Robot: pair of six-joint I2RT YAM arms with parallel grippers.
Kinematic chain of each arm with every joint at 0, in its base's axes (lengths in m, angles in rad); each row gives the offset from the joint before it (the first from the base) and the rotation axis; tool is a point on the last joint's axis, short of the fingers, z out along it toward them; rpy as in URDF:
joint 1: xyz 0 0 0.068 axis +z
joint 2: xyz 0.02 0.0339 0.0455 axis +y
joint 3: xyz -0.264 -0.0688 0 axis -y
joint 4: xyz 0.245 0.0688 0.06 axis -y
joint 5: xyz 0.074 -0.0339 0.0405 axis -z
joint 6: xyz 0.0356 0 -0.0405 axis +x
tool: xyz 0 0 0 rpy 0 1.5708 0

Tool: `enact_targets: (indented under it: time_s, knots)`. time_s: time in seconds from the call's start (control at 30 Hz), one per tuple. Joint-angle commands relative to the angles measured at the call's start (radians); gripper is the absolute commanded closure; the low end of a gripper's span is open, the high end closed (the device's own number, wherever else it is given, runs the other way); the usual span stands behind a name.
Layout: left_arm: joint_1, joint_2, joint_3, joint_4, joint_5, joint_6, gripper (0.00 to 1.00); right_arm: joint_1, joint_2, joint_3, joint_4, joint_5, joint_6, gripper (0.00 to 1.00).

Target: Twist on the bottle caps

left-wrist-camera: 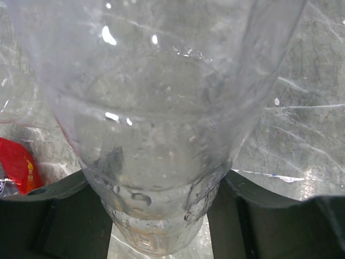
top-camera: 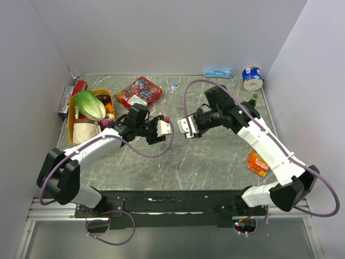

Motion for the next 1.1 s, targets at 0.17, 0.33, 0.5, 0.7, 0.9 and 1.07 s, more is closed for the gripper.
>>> enact_targets:
  time_s: [0.17,0.33,0.5,0.7,0.9,1.07]
  knots:
    - [0.009,-0.067,-0.031,0.225,0.023,-0.121,0.99,0.006,0.157,0.146,0.093,0.074,0.448,0.91]
    - [-0.04,-0.125,-0.15,0.558,-0.305,-0.273,0.99,-0.04,0.362,0.401,-0.009,0.039,0.816,0.95]
    - [-0.132,-0.099,-0.241,0.929,-0.746,-0.086,0.99,-0.195,0.536,0.434,0.017,-0.35,1.572,0.96]
    - [-0.125,-0.039,-0.192,0.844,-0.815,0.005,0.99,-0.238,0.551,0.453,0.059,-0.449,1.59,0.64]
    - [-0.073,-0.099,-0.088,0.299,-0.474,-0.077,0.99,-0.333,0.488,0.717,-0.044,-0.308,1.168,0.49]
    - [0.021,-0.072,0.087,-0.12,0.0,0.011,0.99,-0.289,0.203,0.344,-0.007,-0.247,0.526,0.4]
